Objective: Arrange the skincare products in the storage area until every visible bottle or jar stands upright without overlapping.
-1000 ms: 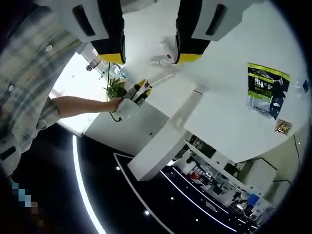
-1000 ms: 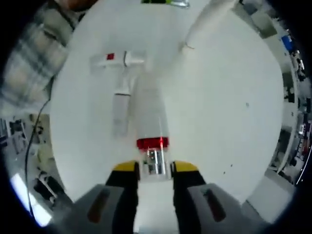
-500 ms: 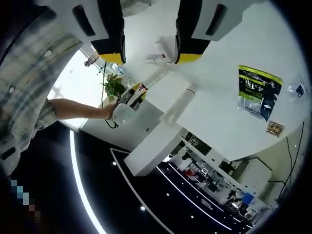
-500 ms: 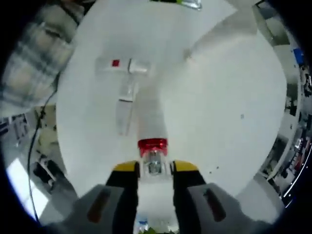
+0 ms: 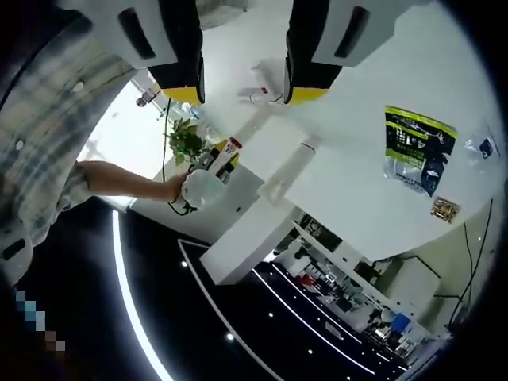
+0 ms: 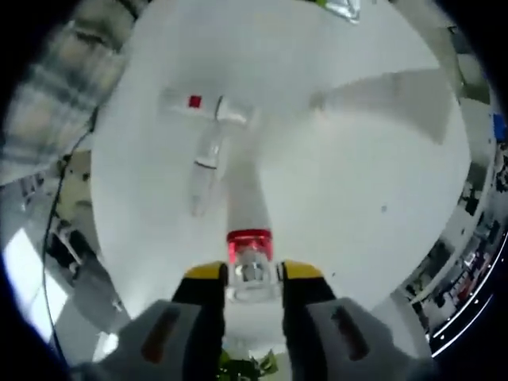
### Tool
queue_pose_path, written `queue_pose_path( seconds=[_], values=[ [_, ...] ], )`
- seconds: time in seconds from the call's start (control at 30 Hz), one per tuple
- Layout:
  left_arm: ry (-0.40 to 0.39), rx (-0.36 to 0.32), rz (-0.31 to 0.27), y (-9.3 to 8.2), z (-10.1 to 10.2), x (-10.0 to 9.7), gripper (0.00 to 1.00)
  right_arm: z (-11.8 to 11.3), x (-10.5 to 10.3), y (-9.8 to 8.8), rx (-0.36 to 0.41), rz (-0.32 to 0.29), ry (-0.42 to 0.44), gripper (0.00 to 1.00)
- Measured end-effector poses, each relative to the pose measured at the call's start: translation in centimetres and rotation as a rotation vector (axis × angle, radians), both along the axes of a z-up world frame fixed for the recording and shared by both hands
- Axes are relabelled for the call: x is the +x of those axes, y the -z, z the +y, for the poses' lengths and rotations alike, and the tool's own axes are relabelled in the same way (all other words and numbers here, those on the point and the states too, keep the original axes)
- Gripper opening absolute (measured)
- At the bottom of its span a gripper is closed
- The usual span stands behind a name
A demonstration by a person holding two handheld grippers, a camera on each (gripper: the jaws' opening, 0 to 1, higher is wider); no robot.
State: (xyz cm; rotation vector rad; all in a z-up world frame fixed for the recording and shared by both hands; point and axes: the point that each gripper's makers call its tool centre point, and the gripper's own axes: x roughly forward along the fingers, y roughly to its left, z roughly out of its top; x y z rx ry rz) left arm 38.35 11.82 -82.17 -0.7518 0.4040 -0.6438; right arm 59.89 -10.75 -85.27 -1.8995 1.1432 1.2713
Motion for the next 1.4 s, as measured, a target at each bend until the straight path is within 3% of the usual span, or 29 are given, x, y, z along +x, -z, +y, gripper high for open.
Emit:
queue_pose_path(
  seconds=[0.27, 0.43, 0.5, 0.57, 0.67, 0.8, 0.87, 1.03, 1.13, 1.23, 1.27, 1.33, 1.4],
  values=[
    [0.037, 0.009, -0.001, -0.2, -0.8, 0.3, 0.41, 2.2, -0.8, 0.2, -0.013, 0.010, -0.024, 0.25],
    [0.044, 0.014, 0.006, -0.1, -0.8, 0.1, 0.41, 2.0, -0.3, 0.1, -0.029, -0.005, -0.048, 0.26],
    [0.046, 0.018, 0.009, -0.1, -0.8, 0.0, 0.41, 1.9, -0.5, 0.2, -0.021, 0.017, -0.049, 0.27],
    [0.053, 0.029, 0.012, 0.0, -0.8, -0.2, 0.41, 2.2, -1.0, 0.6, 0.012, 0.057, -0.093, 0.35],
    [0.060, 0.033, 0.016, -0.2, -0.7, -0.3, 0.41, 1.9, -0.9, 0.8, 0.034, 0.047, -0.057, 0.47],
    [0.073, 0.046, 0.013, -0.3, -0.7, -0.1, 0.41, 2.4, -0.3, 0.4, 0.179, 0.029, 0.019, 0.53],
    [0.080, 0.045, 0.010, -0.5, -0.9, 0.0, 0.41, 2.2, 0.1, 0.0, 0.278, 0.021, 0.147, 0.54],
    [0.100, 0.050, 0.003, -0.8, -1.6, 0.2, 0.41, 0.6, 0.1, -0.9, 0.406, 0.010, 0.318, 0.58],
    [0.111, 0.054, 0.003, -0.7, -1.9, 0.2, 0.41, 0.4, -0.5, -0.8, 0.619, 0.002, 0.559, 0.62],
    [0.113, 0.055, 0.004, -0.8, -2.0, 0.2, 0.41, 0.4, -1.2, 0.1, 0.847, 0.032, 0.888, 0.72],
    [0.114, 0.054, 0.004, -0.8, -2.0, 0.1, 0.41, 0.9, -1.2, 0.3, 0.985, 0.061, 1.053, 0.74],
    [0.116, 0.056, 0.008, -0.8, -2.1, 0.1, 0.41, 1.1, -1.2, 0.7, 1.165, 0.102, 1.336, 0.76],
    [0.116, 0.060, 0.012, -0.7, -2.0, 0.0, 0.40, 0.6, -0.4, 1.2, 1.310, 0.065, 1.509, 0.76]
  ],
)
